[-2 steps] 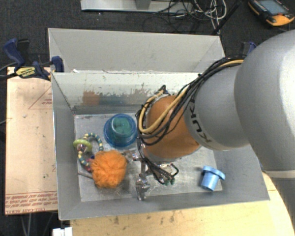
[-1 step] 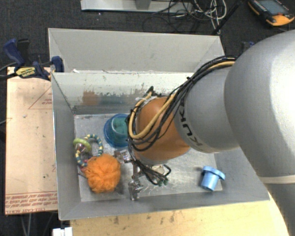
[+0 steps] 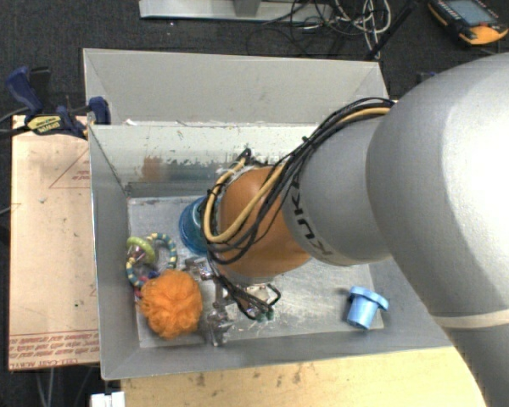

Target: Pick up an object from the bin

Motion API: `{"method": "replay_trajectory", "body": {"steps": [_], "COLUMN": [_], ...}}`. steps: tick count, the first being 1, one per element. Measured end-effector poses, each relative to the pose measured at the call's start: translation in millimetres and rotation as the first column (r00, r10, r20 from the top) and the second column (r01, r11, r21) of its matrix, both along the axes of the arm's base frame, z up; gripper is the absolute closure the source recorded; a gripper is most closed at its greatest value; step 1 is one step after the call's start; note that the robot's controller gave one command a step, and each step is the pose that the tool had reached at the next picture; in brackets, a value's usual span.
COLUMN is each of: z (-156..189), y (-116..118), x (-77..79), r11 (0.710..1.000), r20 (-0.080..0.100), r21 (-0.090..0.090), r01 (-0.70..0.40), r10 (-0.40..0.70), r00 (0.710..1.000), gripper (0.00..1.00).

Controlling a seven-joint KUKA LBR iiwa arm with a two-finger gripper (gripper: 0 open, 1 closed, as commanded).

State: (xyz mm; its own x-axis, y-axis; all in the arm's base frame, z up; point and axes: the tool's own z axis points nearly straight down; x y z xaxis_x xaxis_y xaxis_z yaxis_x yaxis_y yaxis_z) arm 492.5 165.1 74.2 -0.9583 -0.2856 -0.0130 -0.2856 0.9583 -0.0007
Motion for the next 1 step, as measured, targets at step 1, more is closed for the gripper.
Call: {"method": "replay_trajectory", "body": {"steps": [1], "z": [-1.0], "y": [13.4], "x": [-1.2], "r11": [0.996], "r20": [-0.002], "r21": [0.001], "r01": [0.092], "r10": [-0.092], "r00": [0.996], "gripper": [0.00]}}
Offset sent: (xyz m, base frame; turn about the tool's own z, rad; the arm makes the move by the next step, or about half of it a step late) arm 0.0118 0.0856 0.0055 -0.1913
